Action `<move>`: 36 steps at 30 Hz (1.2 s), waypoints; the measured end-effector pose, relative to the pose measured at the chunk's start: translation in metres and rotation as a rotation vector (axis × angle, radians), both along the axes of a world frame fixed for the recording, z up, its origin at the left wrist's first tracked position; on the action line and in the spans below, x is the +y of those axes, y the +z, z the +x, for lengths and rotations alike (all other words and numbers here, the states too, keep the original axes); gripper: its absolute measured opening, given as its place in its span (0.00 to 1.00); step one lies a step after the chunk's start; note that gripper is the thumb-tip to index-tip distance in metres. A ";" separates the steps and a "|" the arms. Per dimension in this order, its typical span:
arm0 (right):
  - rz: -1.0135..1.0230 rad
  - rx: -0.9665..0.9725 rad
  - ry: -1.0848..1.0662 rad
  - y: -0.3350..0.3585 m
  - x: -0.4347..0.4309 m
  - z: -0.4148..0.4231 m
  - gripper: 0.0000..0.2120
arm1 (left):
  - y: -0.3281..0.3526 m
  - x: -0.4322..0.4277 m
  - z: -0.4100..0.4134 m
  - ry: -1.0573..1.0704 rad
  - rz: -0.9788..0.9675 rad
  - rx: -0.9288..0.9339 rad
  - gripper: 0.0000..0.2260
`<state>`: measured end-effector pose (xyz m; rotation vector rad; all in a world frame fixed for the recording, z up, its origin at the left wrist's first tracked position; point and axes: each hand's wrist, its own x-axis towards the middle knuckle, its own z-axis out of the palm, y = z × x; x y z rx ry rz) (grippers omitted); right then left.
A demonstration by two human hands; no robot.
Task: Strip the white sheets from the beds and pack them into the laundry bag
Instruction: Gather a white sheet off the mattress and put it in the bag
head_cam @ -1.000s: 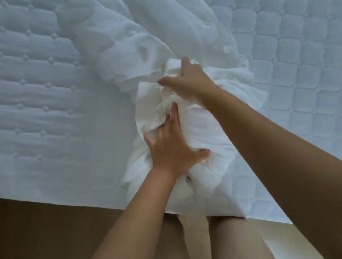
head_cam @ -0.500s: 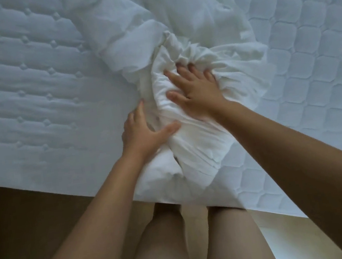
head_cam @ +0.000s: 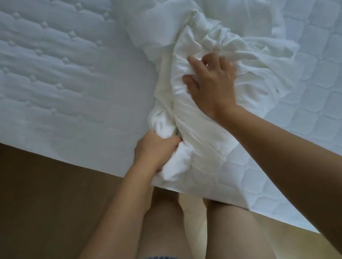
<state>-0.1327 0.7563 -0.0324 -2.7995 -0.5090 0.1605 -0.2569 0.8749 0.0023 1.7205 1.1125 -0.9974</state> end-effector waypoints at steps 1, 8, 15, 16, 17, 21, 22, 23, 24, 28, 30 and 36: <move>0.028 0.001 0.009 0.001 -0.002 -0.001 0.15 | 0.007 -0.008 0.003 -0.075 0.083 -0.050 0.22; 0.134 -0.001 -0.008 0.007 -0.005 -0.002 0.09 | 0.047 -0.034 -0.040 -0.296 -0.032 -0.494 0.54; 0.079 0.069 -0.101 0.006 -0.004 -0.010 0.13 | -0.020 -0.042 -0.075 -0.997 0.487 -0.826 0.65; 0.069 0.084 -0.088 0.005 -0.005 -0.010 0.14 | -0.027 -0.041 -0.070 -0.974 0.516 -0.900 0.62; 0.064 0.115 -0.078 0.006 -0.007 -0.009 0.15 | -0.033 -0.038 -0.065 -0.957 0.509 -0.955 0.59; 0.044 0.271 -0.039 0.010 -0.015 -0.003 0.21 | -0.022 -0.026 -0.038 -0.817 0.356 -0.925 0.41; 0.015 0.321 -0.026 0.012 -0.014 -0.001 0.22 | -0.014 -0.024 -0.032 -0.801 0.335 -0.927 0.38; -0.004 0.370 -0.014 0.013 -0.013 0.002 0.23 | -0.006 -0.021 -0.026 -0.792 0.325 -0.948 0.33; -0.008 0.417 -0.005 0.016 -0.013 0.005 0.24 | 0.001 -0.019 -0.019 -0.785 0.311 -0.972 0.28; 0.082 0.617 0.007 0.038 -0.017 0.014 0.20 | 0.038 -0.017 0.003 -0.806 0.242 -1.047 0.14; 0.112 0.706 0.036 0.053 -0.017 0.014 0.16 | 0.058 -0.021 0.006 -0.838 0.214 -1.048 0.15; 0.041 1.209 -0.022 0.075 0.008 -0.008 0.17 | 0.115 -0.016 0.004 -0.773 0.002 -0.803 0.05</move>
